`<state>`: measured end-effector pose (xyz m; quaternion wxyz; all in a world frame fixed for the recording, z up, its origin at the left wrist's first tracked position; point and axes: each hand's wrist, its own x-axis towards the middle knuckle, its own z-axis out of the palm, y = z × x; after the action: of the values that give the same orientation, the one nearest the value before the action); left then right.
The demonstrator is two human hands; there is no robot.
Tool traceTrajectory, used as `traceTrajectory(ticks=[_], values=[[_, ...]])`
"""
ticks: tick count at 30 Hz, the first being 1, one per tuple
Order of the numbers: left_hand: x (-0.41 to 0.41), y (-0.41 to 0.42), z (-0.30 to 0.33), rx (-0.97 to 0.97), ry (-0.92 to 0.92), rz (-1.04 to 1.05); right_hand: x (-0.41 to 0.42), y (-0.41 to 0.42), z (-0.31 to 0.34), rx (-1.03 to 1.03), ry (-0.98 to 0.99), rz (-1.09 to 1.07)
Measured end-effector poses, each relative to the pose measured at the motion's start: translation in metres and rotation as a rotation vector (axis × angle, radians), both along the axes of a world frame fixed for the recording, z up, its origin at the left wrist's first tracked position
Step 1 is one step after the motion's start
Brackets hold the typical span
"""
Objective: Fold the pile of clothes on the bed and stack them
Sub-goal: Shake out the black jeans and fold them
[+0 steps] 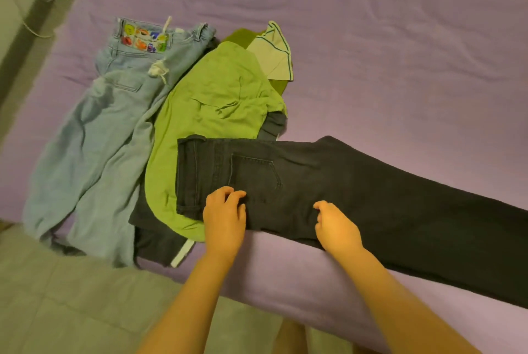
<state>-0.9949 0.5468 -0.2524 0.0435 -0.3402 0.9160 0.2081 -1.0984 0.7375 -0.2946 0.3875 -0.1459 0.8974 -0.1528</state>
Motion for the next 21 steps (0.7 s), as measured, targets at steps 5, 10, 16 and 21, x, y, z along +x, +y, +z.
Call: traceTrajectory(ticks=[5,10,16,21], values=[[0.022,-0.042,0.01,-0.094,0.015,0.361,0.002,-0.047,0.006,-0.158,0.015,0.22],[0.026,-0.077,0.004,0.307,0.151,0.602,0.024,-0.09,0.003,-0.412,-0.099,0.193],[0.033,-0.083,0.008,0.661,0.238,0.779,0.038,-0.121,0.008,-0.563,-0.218,0.007],[0.039,-0.109,0.011,0.608,0.364,0.606,0.036,-0.123,0.012,-0.58,-0.191,0.019]])
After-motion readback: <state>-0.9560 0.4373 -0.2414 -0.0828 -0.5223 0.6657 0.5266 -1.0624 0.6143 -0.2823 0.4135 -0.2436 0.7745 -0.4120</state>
